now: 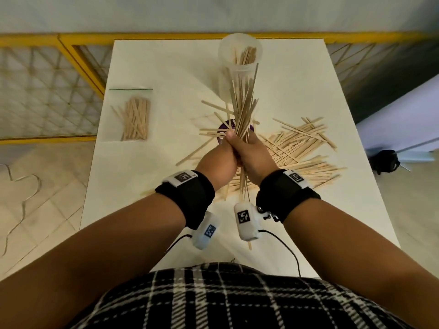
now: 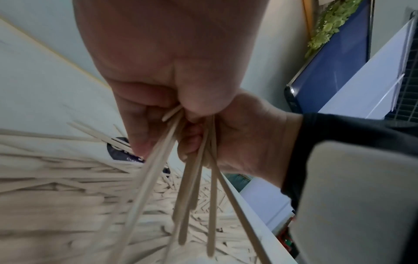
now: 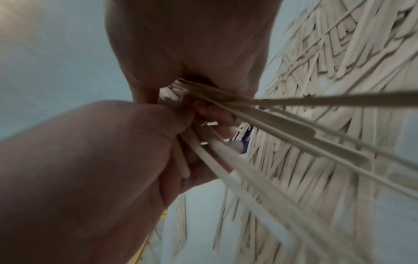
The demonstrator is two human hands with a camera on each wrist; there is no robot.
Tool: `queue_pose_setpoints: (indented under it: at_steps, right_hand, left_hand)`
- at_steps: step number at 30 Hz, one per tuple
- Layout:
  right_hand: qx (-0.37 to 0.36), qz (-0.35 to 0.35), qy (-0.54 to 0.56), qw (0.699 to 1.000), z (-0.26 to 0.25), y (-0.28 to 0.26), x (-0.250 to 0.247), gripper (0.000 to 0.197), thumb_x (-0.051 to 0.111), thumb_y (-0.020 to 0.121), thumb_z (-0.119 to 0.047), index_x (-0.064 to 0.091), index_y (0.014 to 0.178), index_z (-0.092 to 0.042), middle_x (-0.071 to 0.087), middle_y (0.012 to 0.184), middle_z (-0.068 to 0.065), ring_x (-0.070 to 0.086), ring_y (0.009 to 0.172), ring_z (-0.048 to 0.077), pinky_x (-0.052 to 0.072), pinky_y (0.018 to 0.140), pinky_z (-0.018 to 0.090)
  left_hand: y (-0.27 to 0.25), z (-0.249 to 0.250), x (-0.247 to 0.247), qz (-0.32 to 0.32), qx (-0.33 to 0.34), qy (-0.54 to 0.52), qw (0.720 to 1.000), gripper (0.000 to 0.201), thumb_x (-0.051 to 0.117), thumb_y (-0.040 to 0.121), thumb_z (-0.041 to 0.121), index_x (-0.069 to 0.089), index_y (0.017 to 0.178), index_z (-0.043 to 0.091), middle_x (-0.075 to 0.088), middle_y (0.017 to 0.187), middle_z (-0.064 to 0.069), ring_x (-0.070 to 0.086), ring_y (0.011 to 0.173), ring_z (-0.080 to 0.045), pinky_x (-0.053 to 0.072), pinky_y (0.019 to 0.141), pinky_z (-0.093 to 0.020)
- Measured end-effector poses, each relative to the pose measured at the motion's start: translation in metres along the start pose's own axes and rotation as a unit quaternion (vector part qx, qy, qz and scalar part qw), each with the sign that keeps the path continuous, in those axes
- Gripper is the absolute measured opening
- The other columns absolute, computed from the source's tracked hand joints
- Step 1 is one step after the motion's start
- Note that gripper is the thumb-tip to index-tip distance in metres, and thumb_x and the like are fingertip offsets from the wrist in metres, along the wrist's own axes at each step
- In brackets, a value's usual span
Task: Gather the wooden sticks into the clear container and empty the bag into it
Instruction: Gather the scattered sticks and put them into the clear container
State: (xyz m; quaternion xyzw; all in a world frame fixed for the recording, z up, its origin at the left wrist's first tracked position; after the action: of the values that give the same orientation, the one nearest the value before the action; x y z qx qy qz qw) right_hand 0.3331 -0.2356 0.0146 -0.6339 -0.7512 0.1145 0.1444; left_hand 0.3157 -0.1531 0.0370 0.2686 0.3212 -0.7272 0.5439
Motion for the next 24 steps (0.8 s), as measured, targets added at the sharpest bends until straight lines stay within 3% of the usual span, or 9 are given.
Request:
queue_pose_setpoints:
  at_steps: [3,5,8,11,14,18,20,22,24]
  right_hand:
    - [-0.002,0.04,-0.023,0.999,0.001,0.002,0.001,0.029,0.06,0.093,-0.032,0.062,0.11,-0.009,0.071,0.101,0.01,0.067,0.098,0.02,0.054,0.091,0.039]
    - [-0.013,0.042,-0.059,0.997,-0.001,0.001,-0.001,0.031,0.057,0.094,-0.031,0.065,0.1,-0.001,0.069,0.088,0.01,0.067,0.083,0.017,0.056,0.084,0.041]
    - [-0.034,0.008,-0.125,0.991,-0.008,-0.005,0.0,0.03,0.052,0.098,-0.029,0.068,0.091,-0.006,0.071,0.084,0.009,0.065,0.073,0.012,0.052,0.069,0.027]
    - [-0.05,-0.018,-0.187,0.981,-0.014,-0.005,0.001,0.034,0.05,0.099,-0.028,0.06,0.087,0.001,0.057,0.075,0.025,0.052,0.062,0.032,0.046,0.057,0.039]
    - [-0.079,-0.065,-0.248,0.963,-0.023,-0.003,0.01,0.025,0.044,0.098,-0.012,0.06,0.093,0.007,0.057,0.071,0.013,0.052,0.058,0.016,0.046,0.055,0.033]
    - [-0.069,-0.091,-0.273,0.955,-0.034,-0.002,0.012,0.031,0.045,0.094,-0.004,0.056,0.074,-0.025,0.055,0.064,-0.009,0.05,0.047,-0.01,0.038,0.049,0.008]
    - [-0.063,-0.091,-0.229,0.967,-0.033,0.0,0.012,0.027,0.048,0.09,-0.001,0.059,0.079,-0.023,0.062,0.068,-0.001,0.059,0.057,-0.002,0.05,0.059,0.014]
    - [-0.044,-0.083,-0.167,0.981,-0.03,0.002,0.013,0.014,0.049,0.091,-0.001,0.06,0.09,-0.01,0.063,0.073,0.013,0.063,0.064,0.019,0.058,0.067,0.035]
    - [-0.02,-0.076,-0.125,0.989,-0.027,0.002,0.011,0.01,0.051,0.091,0.0,0.059,0.09,-0.006,0.059,0.069,0.015,0.058,0.055,0.022,0.055,0.057,0.034]
  left_hand:
    - [-0.003,-0.006,0.002,-0.032,0.01,-0.009,0.999,0.037,0.037,0.097,0.013,0.038,0.132,0.0,0.063,0.104,-0.018,0.061,0.089,-0.032,0.038,0.064,-0.027]
    - [-0.004,-0.014,-0.001,-0.058,-0.018,-0.084,0.995,0.034,0.043,0.096,0.023,0.046,0.125,0.007,0.064,0.111,-0.013,0.062,0.098,-0.027,0.048,0.081,-0.035]
    - [0.003,-0.031,-0.012,-0.065,-0.082,-0.186,0.977,0.046,0.057,0.09,0.026,0.044,0.133,0.015,0.052,0.135,0.0,0.048,0.121,-0.012,0.038,0.103,-0.029]
    - [0.01,-0.032,-0.026,-0.061,-0.107,-0.308,0.943,0.057,0.064,0.085,0.027,0.038,0.134,0.014,0.046,0.139,0.001,0.042,0.129,-0.013,0.032,0.109,-0.033]
    - [0.014,-0.02,-0.032,-0.058,-0.081,-0.385,0.918,0.07,0.078,0.069,0.036,0.04,0.125,0.018,0.055,0.13,0.004,0.049,0.123,-0.009,0.038,0.105,-0.032]
    - [0.019,-0.018,-0.032,0.044,-0.077,-0.364,0.927,0.069,0.082,0.063,0.036,0.044,0.118,0.018,0.068,0.112,0.001,0.063,0.107,-0.014,0.051,0.095,-0.038]
    - [0.018,-0.017,-0.032,0.075,-0.076,-0.372,0.922,0.054,0.076,0.072,0.029,0.047,0.116,0.016,0.069,0.108,0.001,0.065,0.102,-0.016,0.055,0.087,-0.042]
    - [0.017,-0.015,-0.035,0.091,-0.072,-0.375,0.92,0.045,0.071,0.077,0.029,0.049,0.114,0.015,0.07,0.106,-0.001,0.068,0.095,-0.018,0.058,0.077,-0.045]
    - [0.018,-0.014,-0.036,0.097,-0.072,-0.364,0.923,0.035,0.067,0.084,0.024,0.05,0.113,0.015,0.07,0.102,-0.002,0.069,0.085,-0.018,0.058,0.069,-0.042]
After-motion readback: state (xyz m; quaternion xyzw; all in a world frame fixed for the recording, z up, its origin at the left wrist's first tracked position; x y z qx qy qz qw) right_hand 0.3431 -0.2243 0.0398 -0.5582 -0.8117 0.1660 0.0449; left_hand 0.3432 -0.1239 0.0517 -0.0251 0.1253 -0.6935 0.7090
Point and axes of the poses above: each hand's wrist, its own y-axis towards the middle knuckle, its own x-axis out of the palm, z = x × y, the point moved 5 cm from there along y, towards the middle knuckle
